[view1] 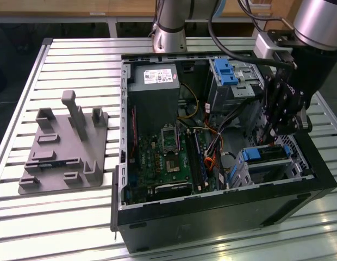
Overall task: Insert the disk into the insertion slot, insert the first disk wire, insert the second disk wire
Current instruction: 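Insert the second disk wire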
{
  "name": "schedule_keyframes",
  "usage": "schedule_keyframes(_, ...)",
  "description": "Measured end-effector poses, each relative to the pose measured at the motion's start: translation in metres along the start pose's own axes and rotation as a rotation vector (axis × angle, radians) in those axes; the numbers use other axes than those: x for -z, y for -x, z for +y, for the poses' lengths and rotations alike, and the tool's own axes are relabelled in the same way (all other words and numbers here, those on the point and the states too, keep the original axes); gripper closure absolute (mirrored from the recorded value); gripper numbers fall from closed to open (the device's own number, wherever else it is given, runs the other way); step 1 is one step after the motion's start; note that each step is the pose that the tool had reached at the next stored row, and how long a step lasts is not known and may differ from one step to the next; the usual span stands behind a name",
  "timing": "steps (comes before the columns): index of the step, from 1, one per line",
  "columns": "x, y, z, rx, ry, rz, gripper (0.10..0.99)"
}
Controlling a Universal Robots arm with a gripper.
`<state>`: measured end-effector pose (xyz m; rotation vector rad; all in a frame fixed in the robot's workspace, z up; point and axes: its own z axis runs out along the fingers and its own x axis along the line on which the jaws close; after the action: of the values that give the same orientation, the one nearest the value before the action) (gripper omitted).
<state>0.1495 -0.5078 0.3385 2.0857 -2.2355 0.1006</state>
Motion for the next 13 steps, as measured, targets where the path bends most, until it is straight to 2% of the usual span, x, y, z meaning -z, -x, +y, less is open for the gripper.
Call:
schedule_keyframes(7, -0.0005, -0.0047, -0.0004, 0.0, 0.0, 0.0, 0.941)
schedule_keyframes(13, -0.0009, -0.005, -0.0004, -0.001, 0.0, -0.0002, 0.941)
